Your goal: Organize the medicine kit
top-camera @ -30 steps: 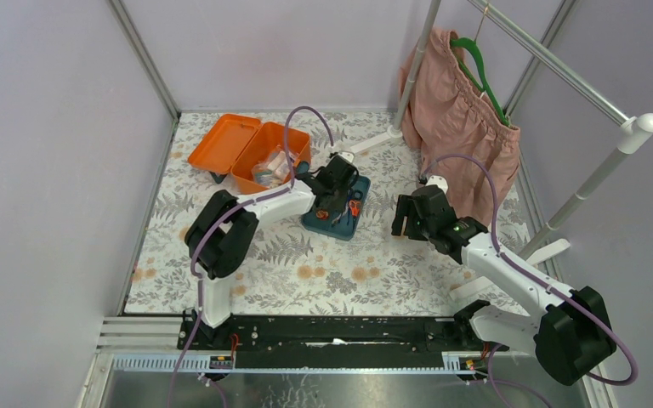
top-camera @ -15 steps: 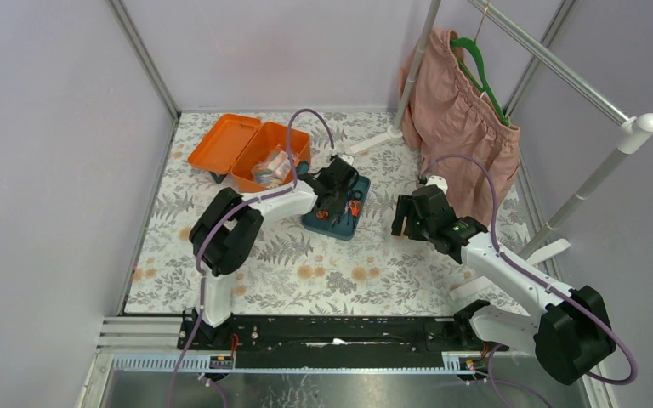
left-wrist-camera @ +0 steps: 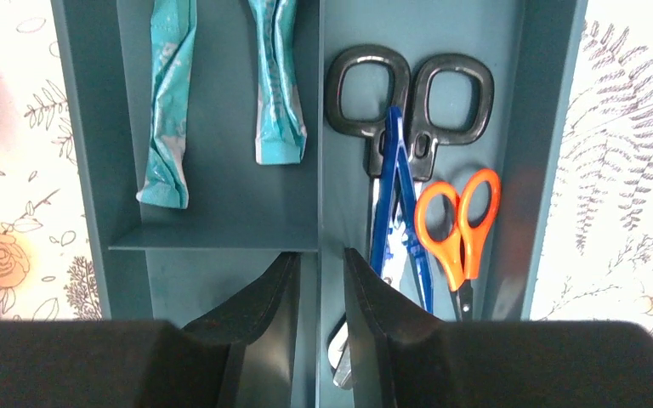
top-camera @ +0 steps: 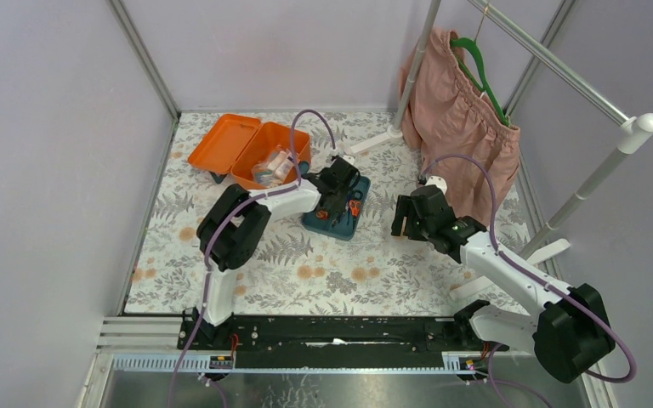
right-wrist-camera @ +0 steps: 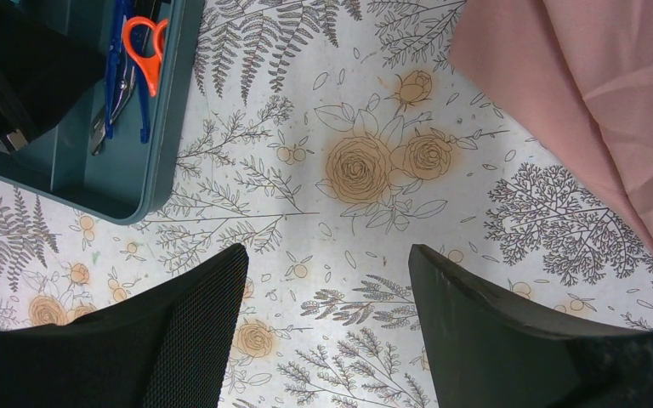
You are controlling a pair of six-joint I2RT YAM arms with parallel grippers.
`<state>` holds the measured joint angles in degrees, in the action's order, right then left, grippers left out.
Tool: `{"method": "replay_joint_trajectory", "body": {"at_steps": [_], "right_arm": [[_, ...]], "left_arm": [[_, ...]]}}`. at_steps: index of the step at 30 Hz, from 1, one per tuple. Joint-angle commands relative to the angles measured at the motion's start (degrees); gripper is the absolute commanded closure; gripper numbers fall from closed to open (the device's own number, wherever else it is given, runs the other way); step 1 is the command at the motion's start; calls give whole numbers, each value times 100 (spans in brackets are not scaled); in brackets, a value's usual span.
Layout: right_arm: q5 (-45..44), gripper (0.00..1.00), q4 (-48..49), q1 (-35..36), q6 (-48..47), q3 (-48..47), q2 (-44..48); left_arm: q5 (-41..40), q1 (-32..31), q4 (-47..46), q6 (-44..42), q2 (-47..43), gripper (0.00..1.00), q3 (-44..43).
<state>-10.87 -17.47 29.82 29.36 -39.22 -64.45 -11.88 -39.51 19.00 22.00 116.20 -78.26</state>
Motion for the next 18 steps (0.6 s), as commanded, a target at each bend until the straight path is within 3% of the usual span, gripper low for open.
{"method": "replay_joint_trajectory", "body": {"at_steps": [1, 10, 18], "right_arm": [[27, 22, 49, -21, 36, -8, -22], [30, 22, 50, -26, -1, -30, -60], [41, 23, 32, -22, 9, -16, -68]], "left_arm": [[-91, 74, -205, -125, 166, 68, -272], [-95, 127, -202, -143, 318, 70, -381], [-111, 162, -220, -174, 346, 85, -379]]}}
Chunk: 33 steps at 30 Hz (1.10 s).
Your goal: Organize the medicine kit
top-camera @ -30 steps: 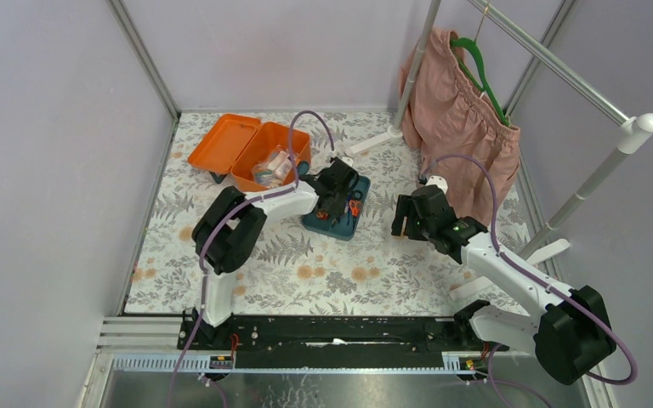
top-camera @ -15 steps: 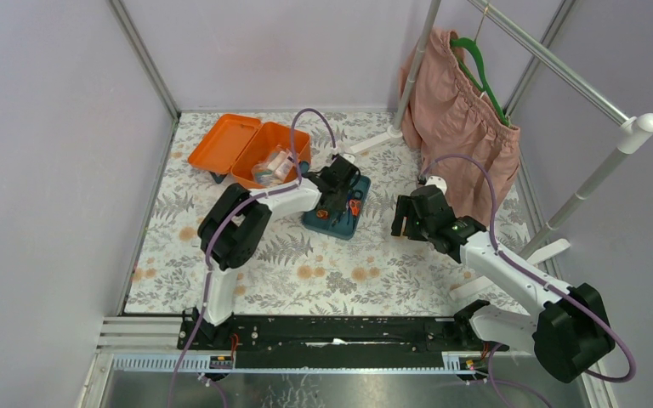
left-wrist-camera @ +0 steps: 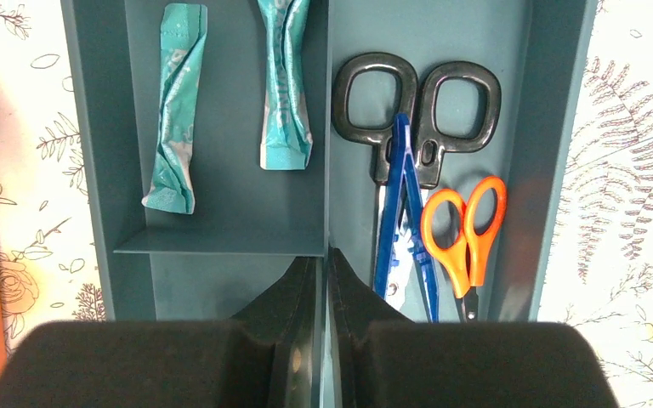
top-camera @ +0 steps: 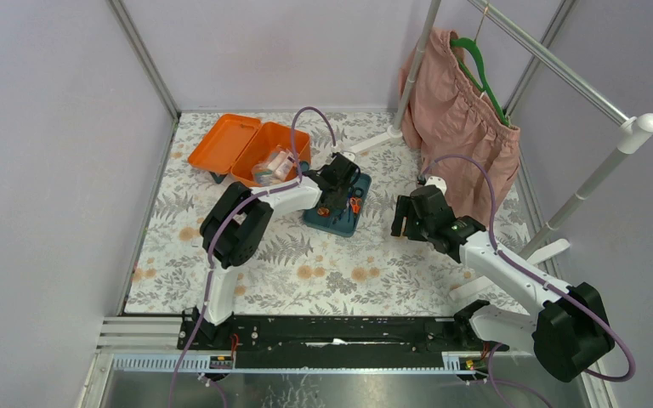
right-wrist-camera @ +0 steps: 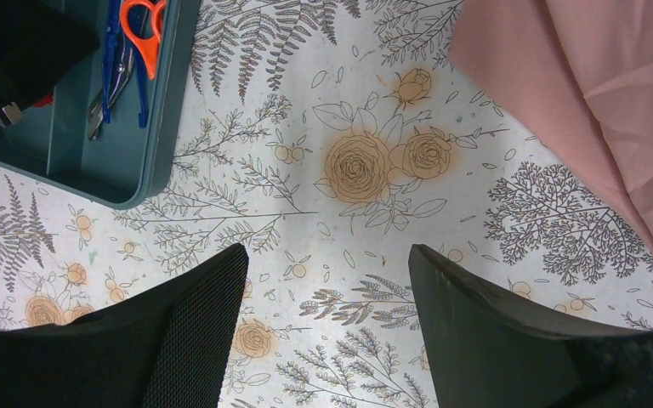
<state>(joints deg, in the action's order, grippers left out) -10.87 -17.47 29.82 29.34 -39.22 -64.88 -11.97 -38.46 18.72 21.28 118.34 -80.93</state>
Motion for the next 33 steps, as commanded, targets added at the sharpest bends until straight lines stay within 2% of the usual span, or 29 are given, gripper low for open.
{"method": "replay_joint_trajectory", "body": {"at_steps": [1, 4, 6, 13, 22, 33], "right_arm": [[41, 22, 38, -25, 6, -15, -17], [26, 22, 21, -25, 33, -7, 20], [16, 23, 4, -21, 36, 3, 51], [-67, 22, -45, -21, 84, 41, 204], [-251, 22, -46, -23, 297, 229, 529], [-21, 20, 73, -23, 253, 425, 696]], "left_arm": [[-102, 69, -193, -110, 128, 86, -108], [-45, 81, -216, -169, 102, 91, -101], [15, 75, -228, -209, 63, 100, -107], [180, 75, -193, -382, -427, 100, -135], [418, 75, 439, -876, -1206, 100, -687], [820, 187, 1860, -1637, -1488, 100, -2229]]}}
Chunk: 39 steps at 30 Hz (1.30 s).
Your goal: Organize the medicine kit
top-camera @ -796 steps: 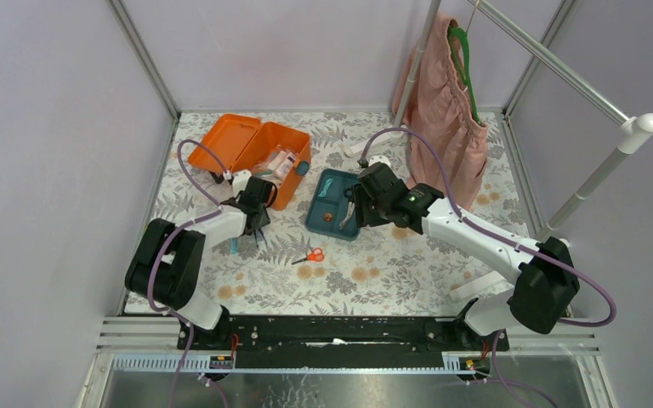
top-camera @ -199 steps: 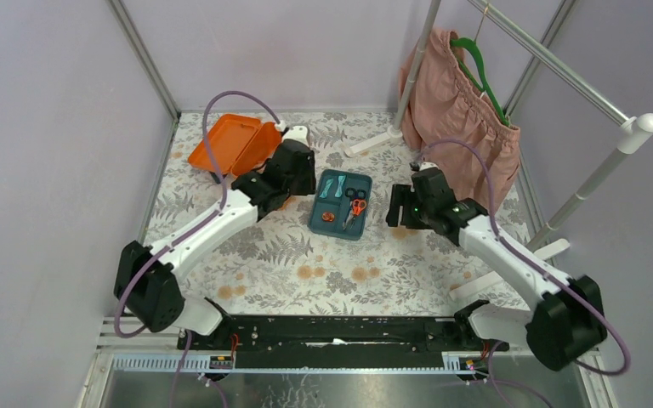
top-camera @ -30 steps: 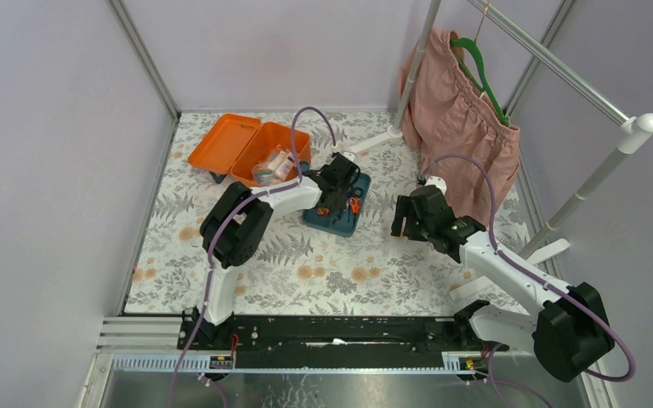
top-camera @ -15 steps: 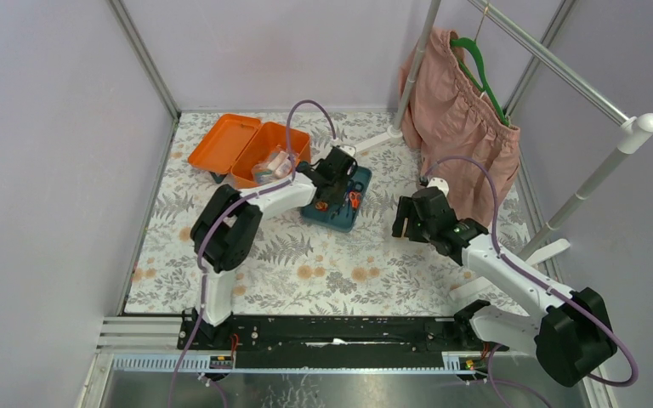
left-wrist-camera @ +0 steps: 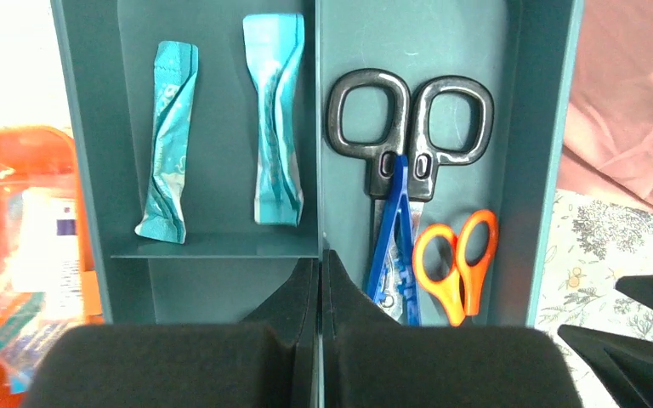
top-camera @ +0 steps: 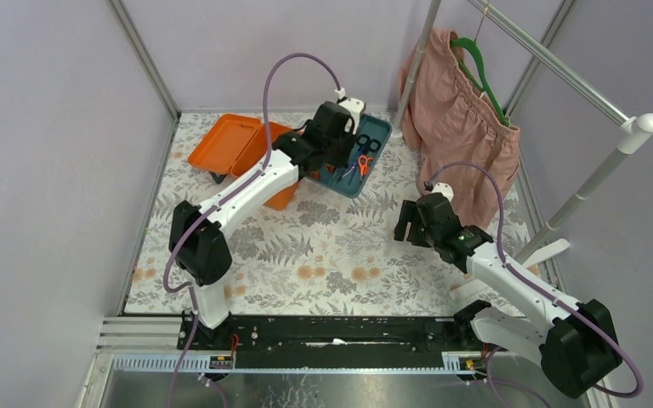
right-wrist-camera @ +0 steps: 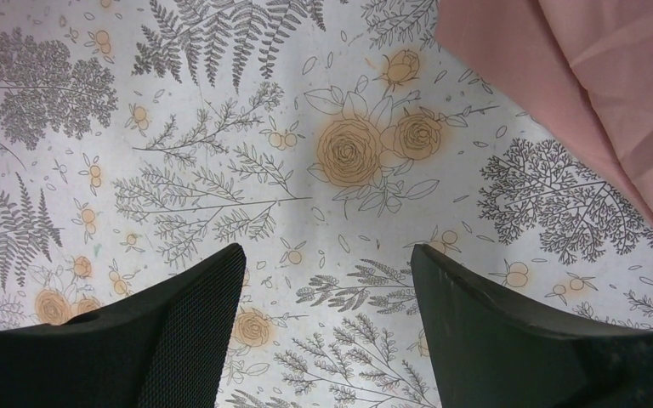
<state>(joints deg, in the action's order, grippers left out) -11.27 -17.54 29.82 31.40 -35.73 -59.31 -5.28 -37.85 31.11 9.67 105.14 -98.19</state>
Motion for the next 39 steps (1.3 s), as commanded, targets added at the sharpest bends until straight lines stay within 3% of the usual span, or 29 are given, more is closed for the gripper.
{"method": "replay_joint_trajectory", "body": {"at_steps": [1, 11, 16, 25, 39], "right_arm": [[18, 19, 89, -25, 50, 91, 177], [123, 10, 153, -27, -19, 143, 385], [299, 1, 160, -21, -6, 147, 368], [396, 0, -10, -21, -144, 10, 310], [703, 0, -75, -25, -64, -35, -23]], "left_arm": [[158, 169, 681, -540, -207, 100, -566], [388, 779, 1127, -1031, -567, 100, -786], [758, 1220, 1275, -1350, -607, 100, -818], [947, 1789, 1348, -1958, -472, 100, -801], [1464, 2595, 1108, -1971, -180, 100, -611]]}}
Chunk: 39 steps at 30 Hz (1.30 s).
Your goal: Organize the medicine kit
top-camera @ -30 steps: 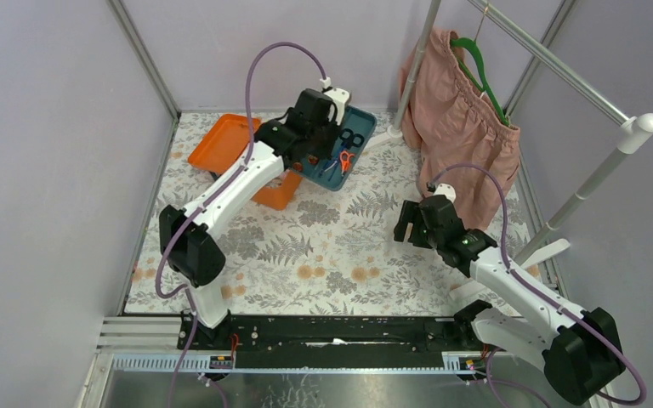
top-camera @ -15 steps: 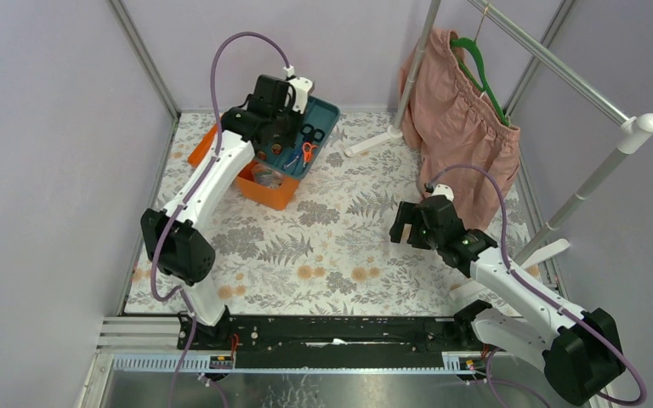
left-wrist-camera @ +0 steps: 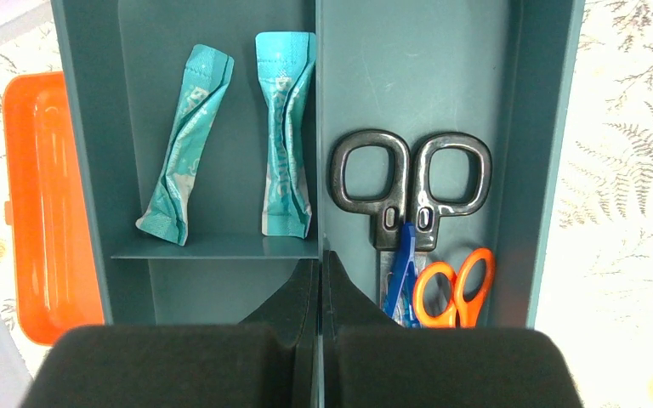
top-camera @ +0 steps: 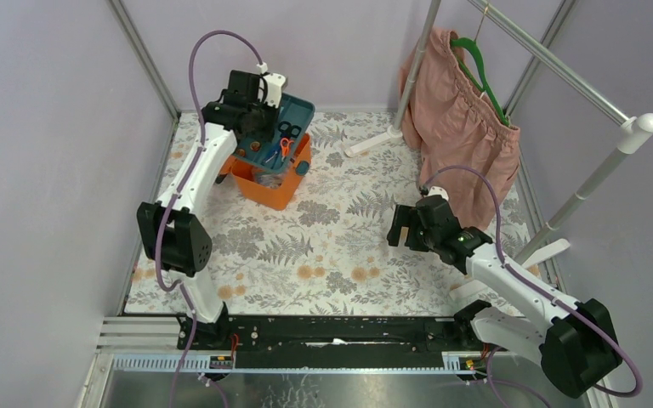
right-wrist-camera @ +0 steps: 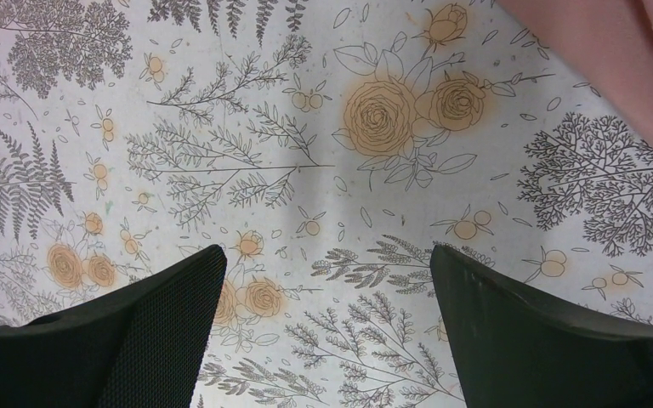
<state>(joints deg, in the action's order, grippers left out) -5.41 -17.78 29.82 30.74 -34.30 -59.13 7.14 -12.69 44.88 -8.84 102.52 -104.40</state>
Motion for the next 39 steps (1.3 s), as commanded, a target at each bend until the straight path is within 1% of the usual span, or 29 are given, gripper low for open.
{"method": "replay_joint_trajectory", "body": {"at_steps": [1, 4, 11, 25, 39], "right_arm": [[111, 0, -54, -22, 6, -181, -49], [99, 0, -68, -21, 6, -193, -67], [110, 0, -103, -22, -10, -191, -68], [198, 0, -110, -24, -134, -301, -277], [241, 0, -85, -23, -147, -375, -422]], "left_arm": [[206, 90, -310, -114, 108, 100, 70], [175, 133, -393, -99, 213, 100, 149], [-173, 177, -534, -193, 399, 100, 286], [-177, 328, -830, -346, 542, 100, 622], [-143, 377, -885, -373, 802, 100, 613]]}}
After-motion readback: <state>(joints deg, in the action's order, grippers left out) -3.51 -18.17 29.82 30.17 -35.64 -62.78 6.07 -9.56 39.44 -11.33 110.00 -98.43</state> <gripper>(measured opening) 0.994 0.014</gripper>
